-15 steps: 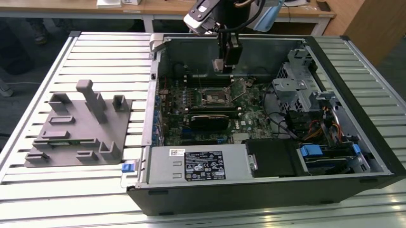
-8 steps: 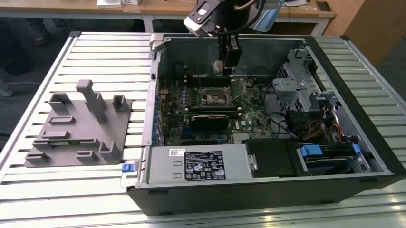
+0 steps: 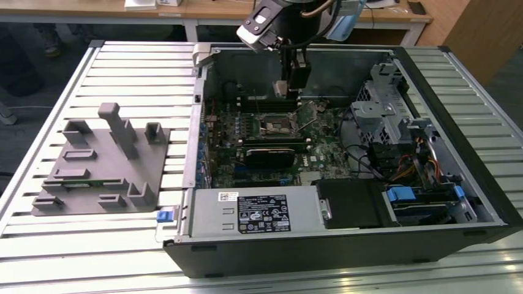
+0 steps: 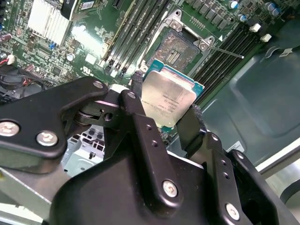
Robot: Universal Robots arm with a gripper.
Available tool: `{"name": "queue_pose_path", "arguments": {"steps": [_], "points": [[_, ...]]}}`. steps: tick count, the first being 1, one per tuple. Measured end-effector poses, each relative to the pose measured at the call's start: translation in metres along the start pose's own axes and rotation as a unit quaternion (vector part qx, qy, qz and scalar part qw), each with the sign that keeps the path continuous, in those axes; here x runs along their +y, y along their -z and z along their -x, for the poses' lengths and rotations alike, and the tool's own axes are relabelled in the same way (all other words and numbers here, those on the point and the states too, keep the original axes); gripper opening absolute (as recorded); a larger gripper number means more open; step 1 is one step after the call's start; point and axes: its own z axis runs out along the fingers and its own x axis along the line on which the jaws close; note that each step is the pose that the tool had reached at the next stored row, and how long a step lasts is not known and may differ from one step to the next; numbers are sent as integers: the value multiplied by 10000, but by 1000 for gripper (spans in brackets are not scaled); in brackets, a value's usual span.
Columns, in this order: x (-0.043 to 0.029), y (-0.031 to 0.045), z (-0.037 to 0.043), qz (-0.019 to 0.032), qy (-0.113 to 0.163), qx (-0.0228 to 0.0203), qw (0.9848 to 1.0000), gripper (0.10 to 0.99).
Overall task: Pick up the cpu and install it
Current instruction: 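Place the cpu into insertion slot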
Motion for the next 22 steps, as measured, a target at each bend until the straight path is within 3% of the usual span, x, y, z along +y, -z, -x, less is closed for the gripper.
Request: {"name": "queue_pose_path", "arguments": {"steps": [13, 22], "points": [[-4, -76, 0, -1, 0, -1, 10000, 541], [-12, -218, 0, 0, 0, 0, 10000, 541]]}}
